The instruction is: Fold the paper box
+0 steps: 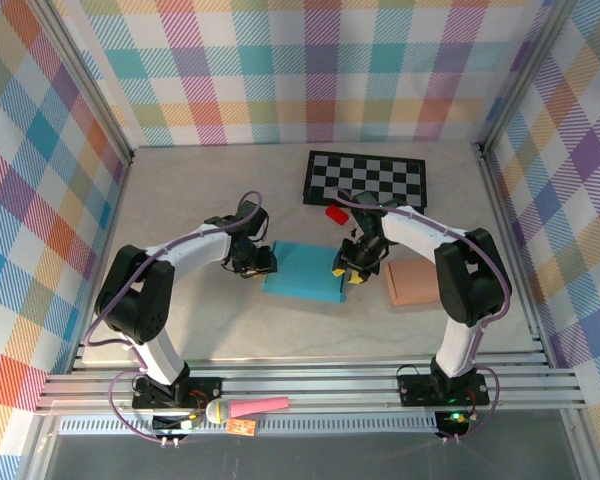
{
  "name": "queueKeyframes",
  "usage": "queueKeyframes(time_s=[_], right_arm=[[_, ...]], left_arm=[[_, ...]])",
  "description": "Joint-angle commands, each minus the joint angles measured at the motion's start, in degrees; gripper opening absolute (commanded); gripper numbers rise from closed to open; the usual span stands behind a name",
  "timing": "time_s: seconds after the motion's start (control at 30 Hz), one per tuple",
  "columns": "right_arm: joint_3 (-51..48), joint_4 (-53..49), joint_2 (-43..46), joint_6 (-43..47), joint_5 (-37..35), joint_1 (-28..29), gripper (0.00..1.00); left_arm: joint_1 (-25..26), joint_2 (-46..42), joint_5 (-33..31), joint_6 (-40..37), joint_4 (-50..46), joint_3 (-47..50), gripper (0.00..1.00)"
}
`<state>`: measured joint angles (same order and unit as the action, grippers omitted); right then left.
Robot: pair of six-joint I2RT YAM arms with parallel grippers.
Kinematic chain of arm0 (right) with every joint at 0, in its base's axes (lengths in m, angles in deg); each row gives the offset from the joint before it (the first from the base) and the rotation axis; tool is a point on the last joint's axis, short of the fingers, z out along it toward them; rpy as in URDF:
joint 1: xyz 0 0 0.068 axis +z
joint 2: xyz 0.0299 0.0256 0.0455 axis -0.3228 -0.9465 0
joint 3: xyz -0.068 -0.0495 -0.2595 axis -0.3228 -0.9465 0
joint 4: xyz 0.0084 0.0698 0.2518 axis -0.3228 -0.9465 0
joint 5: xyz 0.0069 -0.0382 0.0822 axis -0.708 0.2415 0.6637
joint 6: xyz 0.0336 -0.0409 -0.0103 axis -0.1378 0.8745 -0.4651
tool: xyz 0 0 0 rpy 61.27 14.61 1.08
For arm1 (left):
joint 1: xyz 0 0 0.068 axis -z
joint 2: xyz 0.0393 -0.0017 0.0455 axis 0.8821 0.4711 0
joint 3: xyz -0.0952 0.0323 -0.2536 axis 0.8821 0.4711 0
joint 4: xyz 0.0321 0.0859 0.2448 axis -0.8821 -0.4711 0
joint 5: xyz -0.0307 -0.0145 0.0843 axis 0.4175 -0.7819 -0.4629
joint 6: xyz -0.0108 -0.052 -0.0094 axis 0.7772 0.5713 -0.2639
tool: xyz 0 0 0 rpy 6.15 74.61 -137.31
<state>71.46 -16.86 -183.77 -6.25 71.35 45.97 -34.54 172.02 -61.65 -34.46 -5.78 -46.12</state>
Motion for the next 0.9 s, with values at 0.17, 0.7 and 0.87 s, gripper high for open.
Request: queueKeyframes(time_s=[0.17, 0.7, 0.87], right_arm=[[1.27, 0.3, -4.38, 3.62, 1.31, 0.37, 0.37], [1.33, 2.45, -8.03, 4.91, 1.47, 0.37, 0.16], [1.11, 2.99, -8.25, 5.09, 2.44, 0.37, 0.09]], left_arm=[[1.12, 0.81, -0.33, -1.05, -1.2, 0.07, 0.33], [1.55, 0.1, 3.99, -0.12, 7.11, 3.67, 0.19], [1.82, -0.58, 4.43, 0.26, 7.5, 4.38, 0.18]])
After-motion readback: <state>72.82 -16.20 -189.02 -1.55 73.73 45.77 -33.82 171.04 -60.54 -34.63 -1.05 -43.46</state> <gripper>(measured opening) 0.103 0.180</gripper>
